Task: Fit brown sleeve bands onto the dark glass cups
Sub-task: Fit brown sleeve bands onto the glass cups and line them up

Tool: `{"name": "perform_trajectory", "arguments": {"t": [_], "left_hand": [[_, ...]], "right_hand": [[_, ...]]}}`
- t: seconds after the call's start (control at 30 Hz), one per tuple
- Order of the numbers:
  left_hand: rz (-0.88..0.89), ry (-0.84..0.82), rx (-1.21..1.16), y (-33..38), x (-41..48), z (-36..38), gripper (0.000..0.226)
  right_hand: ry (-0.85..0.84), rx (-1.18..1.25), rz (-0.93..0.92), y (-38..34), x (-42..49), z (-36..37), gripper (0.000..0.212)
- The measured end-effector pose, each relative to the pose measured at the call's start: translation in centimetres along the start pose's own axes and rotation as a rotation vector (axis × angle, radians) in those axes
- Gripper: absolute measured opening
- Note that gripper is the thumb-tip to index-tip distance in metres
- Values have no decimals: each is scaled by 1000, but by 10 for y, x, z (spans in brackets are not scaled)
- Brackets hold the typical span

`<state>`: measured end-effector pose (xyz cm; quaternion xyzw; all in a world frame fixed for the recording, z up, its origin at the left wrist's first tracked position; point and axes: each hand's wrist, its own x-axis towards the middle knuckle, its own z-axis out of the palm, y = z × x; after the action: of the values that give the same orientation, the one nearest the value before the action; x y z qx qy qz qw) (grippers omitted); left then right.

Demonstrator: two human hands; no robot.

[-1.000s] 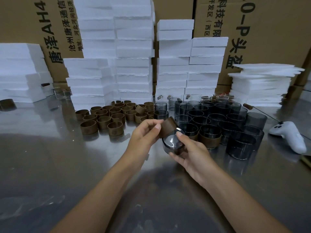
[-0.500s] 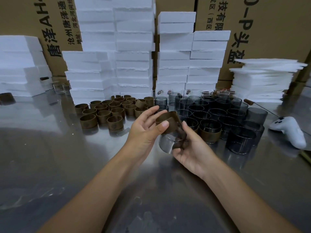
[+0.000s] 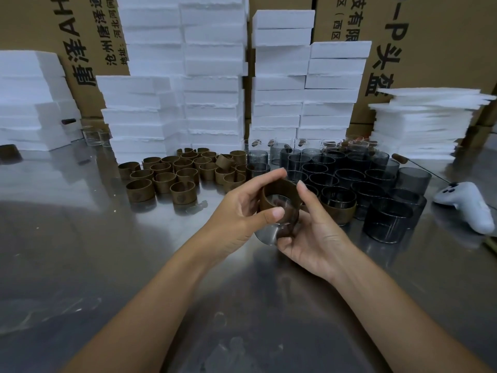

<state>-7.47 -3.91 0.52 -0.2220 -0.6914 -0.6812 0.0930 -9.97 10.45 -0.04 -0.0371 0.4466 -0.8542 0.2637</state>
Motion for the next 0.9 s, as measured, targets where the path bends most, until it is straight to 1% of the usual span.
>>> {"name": "perform_trajectory", "arguments": {"t": [0.1, 0.17, 0.23, 0.33, 0.4, 0.47, 0.57, 0.7, 0.9], "left_hand": [[3, 21, 5, -2, 0, 2, 51], [12, 47, -7, -4, 1, 4, 50], [0, 77, -44, -4, 2, 6, 54], [-42, 136, -83, -3, 3, 8, 60], [-92, 165, -82, -3, 3, 8, 66], [-171, 149, -77, -3, 3, 8, 69], [-249, 70, -84, -6, 3, 10, 61], [-196, 60, -107, -6, 3, 10, 56], [-133, 139, -89, -8, 3, 10, 56]], "right_hand": [[12, 14, -27, -1, -1, 1, 54], [14, 28, -53, -2, -2, 3, 55], [17, 46, -88, -2, -2, 5, 55], [-7, 58, -148, -4, -2, 5, 40], [-23, 60, -185, -5, -3, 7, 35], [-30, 74, -221, -4, -3, 8, 31], [-40, 91, -269, -4, -3, 9, 20], [-70, 72, -299, -5, -5, 10, 20], [-49, 42, -313, -5, -6, 10, 18]]}}
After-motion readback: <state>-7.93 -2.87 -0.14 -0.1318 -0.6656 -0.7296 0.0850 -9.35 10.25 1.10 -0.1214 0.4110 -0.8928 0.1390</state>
